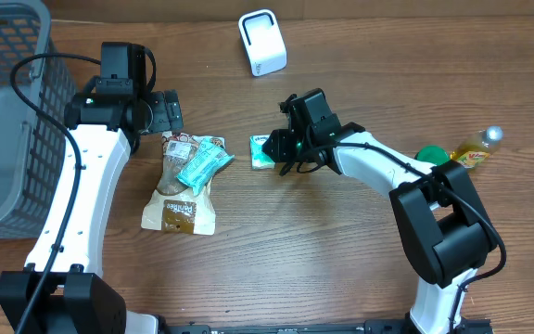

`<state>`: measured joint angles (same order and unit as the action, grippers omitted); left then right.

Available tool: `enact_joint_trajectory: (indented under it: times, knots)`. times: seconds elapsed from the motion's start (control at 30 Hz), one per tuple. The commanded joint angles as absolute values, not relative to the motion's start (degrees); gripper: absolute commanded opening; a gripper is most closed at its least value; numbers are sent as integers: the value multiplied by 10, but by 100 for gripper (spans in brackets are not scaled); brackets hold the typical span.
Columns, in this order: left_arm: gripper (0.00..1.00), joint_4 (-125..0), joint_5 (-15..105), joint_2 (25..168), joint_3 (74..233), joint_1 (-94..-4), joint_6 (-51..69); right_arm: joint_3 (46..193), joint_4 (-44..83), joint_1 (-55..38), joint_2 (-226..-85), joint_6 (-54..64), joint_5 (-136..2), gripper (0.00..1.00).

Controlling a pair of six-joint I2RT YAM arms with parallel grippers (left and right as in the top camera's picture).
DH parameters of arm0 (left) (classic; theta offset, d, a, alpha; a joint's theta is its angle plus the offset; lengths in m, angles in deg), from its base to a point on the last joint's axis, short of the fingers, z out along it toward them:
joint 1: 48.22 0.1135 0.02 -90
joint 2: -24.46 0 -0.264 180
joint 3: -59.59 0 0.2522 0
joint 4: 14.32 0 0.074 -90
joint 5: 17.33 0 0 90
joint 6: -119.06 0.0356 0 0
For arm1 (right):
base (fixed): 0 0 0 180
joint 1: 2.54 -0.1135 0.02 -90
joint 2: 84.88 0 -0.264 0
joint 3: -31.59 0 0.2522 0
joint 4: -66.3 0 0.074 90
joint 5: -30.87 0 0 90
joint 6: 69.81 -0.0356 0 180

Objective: Scan the item barcode
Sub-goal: 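Close the right gripper on the Kleenex tissue pack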

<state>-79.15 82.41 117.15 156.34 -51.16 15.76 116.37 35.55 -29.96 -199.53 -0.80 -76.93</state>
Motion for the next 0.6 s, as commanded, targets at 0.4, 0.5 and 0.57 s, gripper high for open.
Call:
enact_joint_trajectory:
  times: [0.4,0.5,0.57]
  knots:
    - [100,-790,832,1167,1568,-509,164,1158,380,-303,-2034,-39,-789,30]
    - [99,-790,832,1167,1568,-509,164,1158,380,-303,-2035,-40,-795,28]
    - [100,-790,832,1167,1568,-509,164,1158,380,-303,-2035,-40,-797,24]
